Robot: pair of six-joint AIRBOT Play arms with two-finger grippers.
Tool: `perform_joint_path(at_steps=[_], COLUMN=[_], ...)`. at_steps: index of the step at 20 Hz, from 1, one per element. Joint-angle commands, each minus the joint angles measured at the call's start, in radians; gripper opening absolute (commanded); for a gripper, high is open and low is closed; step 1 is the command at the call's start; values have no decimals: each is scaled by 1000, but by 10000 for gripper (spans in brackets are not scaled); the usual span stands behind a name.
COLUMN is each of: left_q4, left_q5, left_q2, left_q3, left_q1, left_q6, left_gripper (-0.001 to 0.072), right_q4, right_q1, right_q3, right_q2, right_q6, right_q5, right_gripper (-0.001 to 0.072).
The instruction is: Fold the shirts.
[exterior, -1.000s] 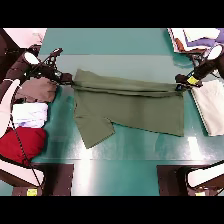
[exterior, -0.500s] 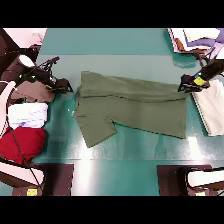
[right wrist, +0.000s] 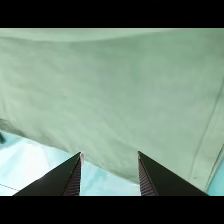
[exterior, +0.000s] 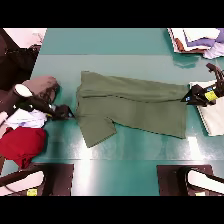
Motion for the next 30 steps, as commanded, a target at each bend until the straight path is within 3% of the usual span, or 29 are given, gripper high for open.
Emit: perform_joint_path(at_steps=[1, 7, 8, 9, 10, 14, 15, 16, 18, 22, 24, 29, 30], left_q4=[-40, -174, -187, -191, -195, -204, -204, -204, -204, -206, -206, -197, -193], left_q5=[116, 271, 266, 259, 254, 220, 212, 210, 210, 211, 212, 206, 202], left_q2=[72, 72, 72, 72, 72, 72, 72, 72, 72, 72, 72, 72, 72], left_q3=[-179, -203, -203, -203, -203, -185, -177, -170, -157, -154, -154, -154, -154], left_q1=[-90, -181, -181, -181, -181, -181, -181, -181, -181, -181, -181, -181, -181], left_q6=[-2, -2, -2, -1, -1, 32, 38, 45, 44, 44, 44, 44, 44], left_gripper=[545, 543, 450, 172, 25, 24, 24, 24, 24, 24, 24, 24, 24], right_q4=[51, 42, 43, 43, 42, -33, -66, -68, -50, -50, -41, 36, 36], right_q1=[-21, -21, -28, -41, -63, -229, -276, -326, -409, -470, -451, -352, -340], right_q3=[-90, -109, -115, -138, -174, -357, -397, -440, -513, -601, -616, -614, -615], right_q2=[62, 115, 126, 143, 161, 216, 222, 221, 213, 178, 140, 76, 80], right_q6=[-20, -39, -39, -39, -41, -43, -45, -69, -92, -106, -107, -134, -134], right_q5=[-37, -35, -34, -35, -35, -44, -45, -47, -79, -154, -176, -250, -265], right_gripper=[401, 401, 401, 401, 401, 401, 450, 560, 569, 544, 454, 434, 363])
